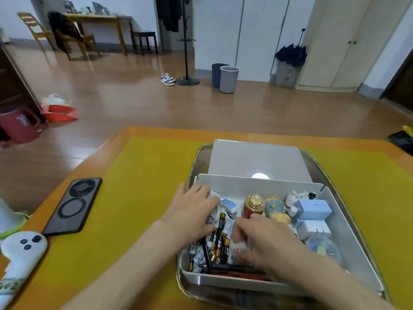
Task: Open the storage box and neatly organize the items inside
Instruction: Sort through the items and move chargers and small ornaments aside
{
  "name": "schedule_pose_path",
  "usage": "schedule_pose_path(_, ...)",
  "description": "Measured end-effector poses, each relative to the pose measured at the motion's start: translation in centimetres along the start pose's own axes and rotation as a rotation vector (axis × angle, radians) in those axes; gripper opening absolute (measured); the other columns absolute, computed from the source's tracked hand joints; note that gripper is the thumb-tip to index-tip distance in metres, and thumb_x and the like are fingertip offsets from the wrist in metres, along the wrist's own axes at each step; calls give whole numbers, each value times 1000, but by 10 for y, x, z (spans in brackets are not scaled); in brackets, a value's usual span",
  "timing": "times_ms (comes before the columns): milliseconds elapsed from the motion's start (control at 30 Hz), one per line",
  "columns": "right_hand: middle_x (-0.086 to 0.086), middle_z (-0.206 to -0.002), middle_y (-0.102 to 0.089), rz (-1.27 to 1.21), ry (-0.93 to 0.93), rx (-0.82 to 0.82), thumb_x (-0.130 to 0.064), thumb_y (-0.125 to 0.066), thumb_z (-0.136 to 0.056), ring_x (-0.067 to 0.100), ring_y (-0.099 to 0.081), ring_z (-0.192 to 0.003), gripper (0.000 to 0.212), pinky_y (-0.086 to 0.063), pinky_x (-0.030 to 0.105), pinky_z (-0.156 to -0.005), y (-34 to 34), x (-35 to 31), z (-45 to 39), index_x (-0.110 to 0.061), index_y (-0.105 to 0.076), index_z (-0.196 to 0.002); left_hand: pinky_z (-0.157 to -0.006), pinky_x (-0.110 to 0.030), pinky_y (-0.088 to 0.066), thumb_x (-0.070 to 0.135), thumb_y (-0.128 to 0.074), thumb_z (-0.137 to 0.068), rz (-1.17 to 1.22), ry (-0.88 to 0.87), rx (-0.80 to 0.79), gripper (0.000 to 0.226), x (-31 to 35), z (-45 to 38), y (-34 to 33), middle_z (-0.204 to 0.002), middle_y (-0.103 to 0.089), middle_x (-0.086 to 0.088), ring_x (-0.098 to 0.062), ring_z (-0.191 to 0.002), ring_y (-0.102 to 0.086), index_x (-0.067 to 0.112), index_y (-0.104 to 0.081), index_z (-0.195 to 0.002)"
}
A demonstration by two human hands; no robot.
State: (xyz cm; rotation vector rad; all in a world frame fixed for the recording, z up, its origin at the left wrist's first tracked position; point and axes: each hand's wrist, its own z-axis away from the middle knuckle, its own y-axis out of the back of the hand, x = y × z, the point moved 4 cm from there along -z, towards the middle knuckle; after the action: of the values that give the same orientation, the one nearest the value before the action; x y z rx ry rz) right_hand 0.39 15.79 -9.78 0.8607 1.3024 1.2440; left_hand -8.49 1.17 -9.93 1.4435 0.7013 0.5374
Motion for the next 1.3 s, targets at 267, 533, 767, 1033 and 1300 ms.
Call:
schedule_pose_path(267, -13, -75, -63, -356, -60, 209, -46, -63, -88, 5, -57, -66, 10, -46, 29, -62, 61, 48, 28, -41, -66, -96, -99, -43, -38, 36, -60, -84, 46, 23, 14, 44, 12, -7, -2, -120, -52, -2, -23, -97, -63, 26, -47, -124)
schedule_pose_path(533, -9, -71, -64, -228, -329, 248, -45, -74, -79, 6, -57, -66, 17, -49, 41, -65, 69, 101, 61, -32, -64, -79, -77, -31, -42, 28, -65, -84, 384, 158, 241, 21, 0, -5, 32, -98, -72, 4, -19, -87, -61, 26, -67, -105)
schedule_pose_path(767, -10, -68, -65, -227, -391, 246, -51, -77, -73, 9, -59, -66, 26, -49, 43, -62, 73, 123, 87, -30, -62, -75, -53, -17, -36, 39, -68, -72, 658, 99, 351, 16, 35, 20, 70, -82, -61, 32, 5, -72, -58, 39, -62, -87)
schedule_pose_path(1033, -16, -77, -55, 160, -279, 225, -62, -62, -81, 8, -54, -76, 35, -28, 27, -50, 49, 123, 97, -30, -51, -73, -53, -10, -40, 22, -80, -77, 1033, 20, 234, 22, 93, 6, 46, -93, -64, 29, -4, -53, -53, 33, -64, -89)
schedule_pose_path(1300, -18, -97, -60, 269, -113, 97, -63, -58, -78, 9, -51, -94, 39, -38, 31, -55, 44, 127, 112, -36, -59, -107, -64, -11, -43, 7, -80, -76, 1146, -16, 176, 27, 113, -8, 35, -103, -64, 19, -1, -60, -53, 26, -65, -89)
